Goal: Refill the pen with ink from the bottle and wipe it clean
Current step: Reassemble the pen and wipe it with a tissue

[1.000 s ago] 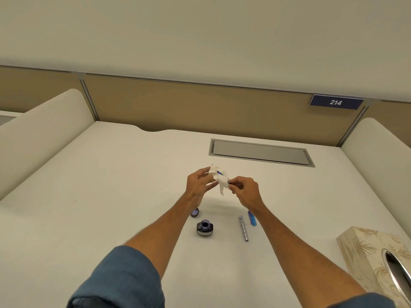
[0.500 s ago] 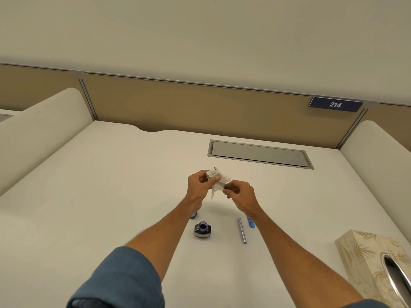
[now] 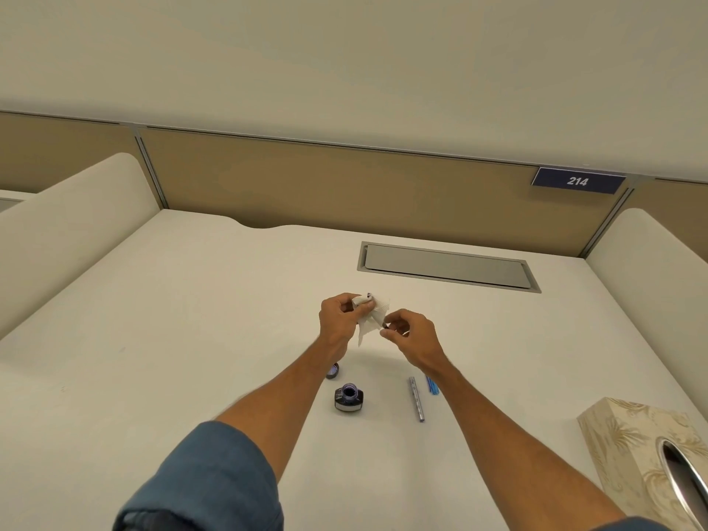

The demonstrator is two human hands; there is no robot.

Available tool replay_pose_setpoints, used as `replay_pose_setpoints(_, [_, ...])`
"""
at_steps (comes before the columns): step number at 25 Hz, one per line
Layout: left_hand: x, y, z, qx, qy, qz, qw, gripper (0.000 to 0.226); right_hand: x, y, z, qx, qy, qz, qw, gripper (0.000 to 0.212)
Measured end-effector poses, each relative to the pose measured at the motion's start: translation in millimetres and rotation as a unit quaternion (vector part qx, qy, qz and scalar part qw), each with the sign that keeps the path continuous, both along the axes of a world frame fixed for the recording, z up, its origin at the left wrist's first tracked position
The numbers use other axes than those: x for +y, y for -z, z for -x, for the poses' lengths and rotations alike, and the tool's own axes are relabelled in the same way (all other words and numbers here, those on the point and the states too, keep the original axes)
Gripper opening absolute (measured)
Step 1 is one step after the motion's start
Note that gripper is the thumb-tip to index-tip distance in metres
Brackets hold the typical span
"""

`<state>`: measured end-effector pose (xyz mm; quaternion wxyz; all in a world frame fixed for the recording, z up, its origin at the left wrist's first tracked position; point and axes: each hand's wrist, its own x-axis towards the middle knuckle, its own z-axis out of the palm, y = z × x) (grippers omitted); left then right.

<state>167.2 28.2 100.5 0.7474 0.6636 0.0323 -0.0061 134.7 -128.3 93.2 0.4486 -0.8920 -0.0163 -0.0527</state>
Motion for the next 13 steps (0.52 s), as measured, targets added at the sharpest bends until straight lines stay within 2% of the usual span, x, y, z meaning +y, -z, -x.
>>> replay_pose_setpoints(4, [1.2,-5.5,-2.1,-0.006,0.007,0.008,1.0,0.008,0.1,-2.6,-0.3,0.022,-0.018,-0.024,0.999,0.012])
replay_pose_setpoints(11, [-1.5,-2.8,-3.7,-0.006,-0.007,0.012,1.0,0.008,-0.1,-3.2,0.6,0.035,-0.017,-0.069,0.997,0.018])
replay_pose_setpoints(13, [-3.2,-2.4,-5.1,-0.008,-0.009,0.003,1.0,0.008,1.0,-3.2,0.5,0.038,-0.016,-0.087,0.995,0.012])
